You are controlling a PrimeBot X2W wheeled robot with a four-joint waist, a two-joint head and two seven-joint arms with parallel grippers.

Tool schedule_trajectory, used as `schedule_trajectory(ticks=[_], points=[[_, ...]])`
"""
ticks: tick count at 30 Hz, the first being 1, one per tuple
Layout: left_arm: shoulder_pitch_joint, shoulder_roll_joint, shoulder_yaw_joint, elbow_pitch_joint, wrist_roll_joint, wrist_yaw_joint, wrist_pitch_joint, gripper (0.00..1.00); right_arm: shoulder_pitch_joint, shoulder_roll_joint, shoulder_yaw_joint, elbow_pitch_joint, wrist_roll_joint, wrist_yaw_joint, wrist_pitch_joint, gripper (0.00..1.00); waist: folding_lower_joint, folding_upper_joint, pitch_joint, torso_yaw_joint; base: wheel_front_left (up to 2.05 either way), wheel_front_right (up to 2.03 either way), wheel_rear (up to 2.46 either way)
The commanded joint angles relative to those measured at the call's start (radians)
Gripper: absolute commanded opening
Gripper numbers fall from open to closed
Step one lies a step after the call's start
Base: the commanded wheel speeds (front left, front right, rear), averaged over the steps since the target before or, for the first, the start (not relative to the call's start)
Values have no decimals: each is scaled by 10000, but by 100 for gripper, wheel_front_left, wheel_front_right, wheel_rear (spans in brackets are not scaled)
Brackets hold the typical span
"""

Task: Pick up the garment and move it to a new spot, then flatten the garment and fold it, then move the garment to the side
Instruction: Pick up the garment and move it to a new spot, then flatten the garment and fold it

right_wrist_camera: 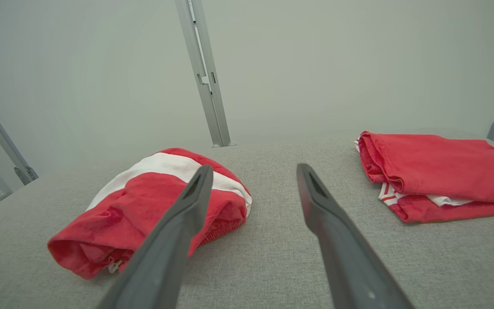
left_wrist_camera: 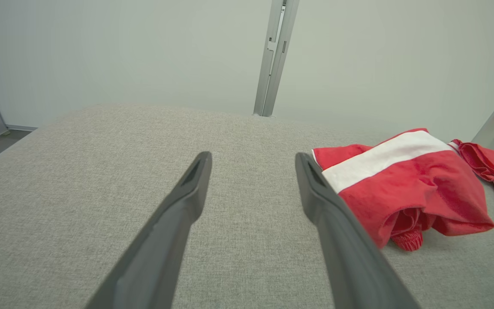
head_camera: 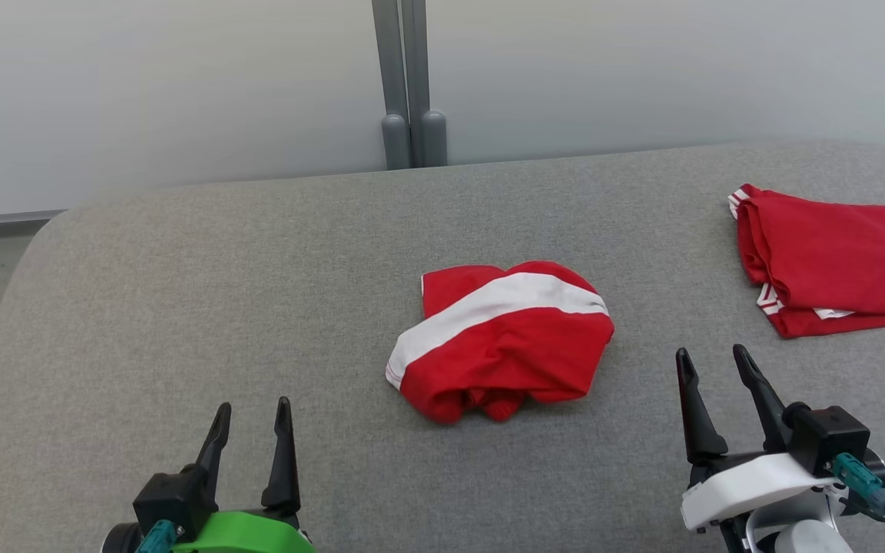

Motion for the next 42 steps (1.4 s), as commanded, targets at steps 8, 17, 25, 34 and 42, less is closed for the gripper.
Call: schedule_trajectory(ticks=[8, 17, 25, 34, 42], points=[[209, -171, 293, 167, 373, -256, -27, 100, 45, -22, 82, 164, -82, -1, -31, 100, 0, -1, -80, -17, 0, 0, 0], [301, -291, 474, 297, 531, -422, -27, 100, 111, -22, 45, 135, -145, -2, -31, 100, 0, -1, -115, -20, 0, 0, 0], [321, -375, 531, 361, 700, -587, -28, 100, 130, -22, 28, 84, -197, -1, -32, 100, 0, -1, -117, -111, 0, 0, 0], [-360, -466, 289, 1036, 551, -919, 112, 100, -10, -22, 134, 32, -249, -1, -32, 100, 0, -1, 70, -378, 0, 0, 0], [-1673, -561, -268, 2280, 216, -1210, 656, 100, -249, -20, 266, 25, -327, -1, -30, 100, 0, -1, 520, -874, 0, 0, 0]])
